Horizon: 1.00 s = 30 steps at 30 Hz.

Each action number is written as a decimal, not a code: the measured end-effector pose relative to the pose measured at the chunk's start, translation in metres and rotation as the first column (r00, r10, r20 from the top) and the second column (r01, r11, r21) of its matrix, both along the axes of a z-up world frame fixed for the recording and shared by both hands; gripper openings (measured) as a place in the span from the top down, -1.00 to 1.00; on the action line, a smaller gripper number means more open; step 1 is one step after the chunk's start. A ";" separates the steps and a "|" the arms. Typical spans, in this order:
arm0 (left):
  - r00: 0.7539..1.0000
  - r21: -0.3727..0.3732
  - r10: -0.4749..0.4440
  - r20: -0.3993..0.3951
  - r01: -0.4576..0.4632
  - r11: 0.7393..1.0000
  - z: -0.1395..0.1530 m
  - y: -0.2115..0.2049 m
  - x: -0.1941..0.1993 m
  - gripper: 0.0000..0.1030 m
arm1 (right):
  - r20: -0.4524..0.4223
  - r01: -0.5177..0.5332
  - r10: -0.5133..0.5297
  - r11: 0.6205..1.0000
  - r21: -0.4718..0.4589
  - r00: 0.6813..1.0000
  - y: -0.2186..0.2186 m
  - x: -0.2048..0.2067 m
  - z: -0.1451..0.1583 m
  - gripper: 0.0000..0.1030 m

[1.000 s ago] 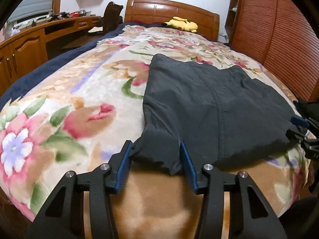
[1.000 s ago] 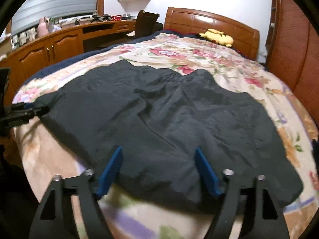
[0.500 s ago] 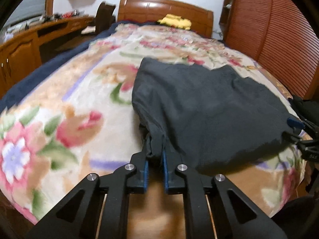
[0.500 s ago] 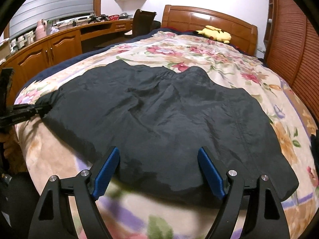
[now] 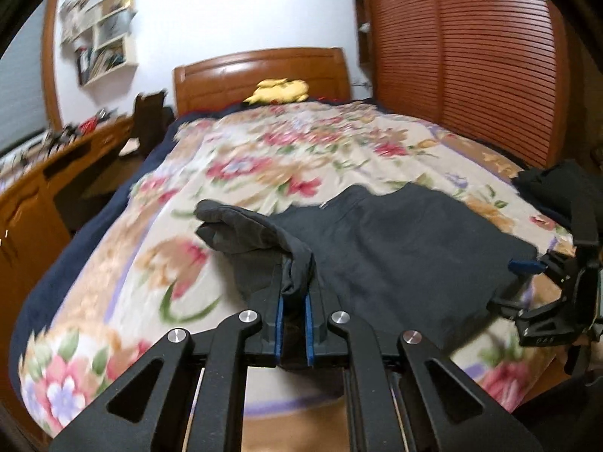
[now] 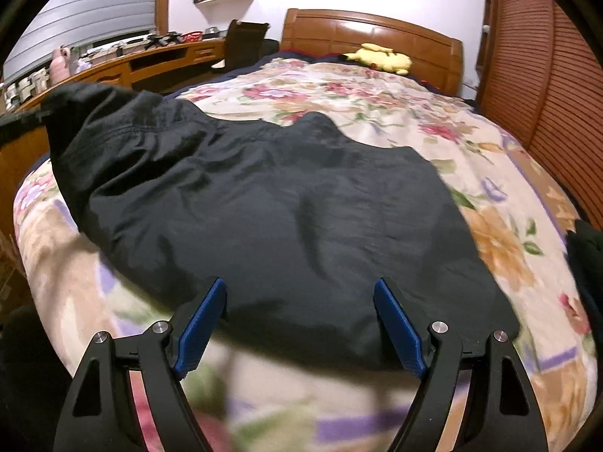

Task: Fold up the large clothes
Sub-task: 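Grasp the folded black jacket's end with the left gripper and lift it, then fold the held jacket end over onto the rest with the left gripper, release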

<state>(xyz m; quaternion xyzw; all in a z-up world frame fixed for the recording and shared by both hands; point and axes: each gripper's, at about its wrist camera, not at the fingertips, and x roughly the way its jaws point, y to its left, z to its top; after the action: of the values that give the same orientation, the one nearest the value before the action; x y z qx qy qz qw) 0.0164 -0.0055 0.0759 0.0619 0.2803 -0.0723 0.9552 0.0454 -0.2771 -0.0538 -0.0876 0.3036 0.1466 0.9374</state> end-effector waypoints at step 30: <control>0.948 -0.071 -0.314 -0.048 0.311 0.948 0.015 -0.165 0.016 0.03 | 0.015 0.198 -0.201 0.972 0.128 0.979 -0.094 -0.034 0.014 -0.60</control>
<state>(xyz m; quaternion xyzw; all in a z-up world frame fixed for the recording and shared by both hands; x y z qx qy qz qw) 0.0327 -0.1704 0.0906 0.0736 0.2925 -0.2332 0.9245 0.0109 -0.3713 -0.0395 0.0006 0.2877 0.0693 0.9552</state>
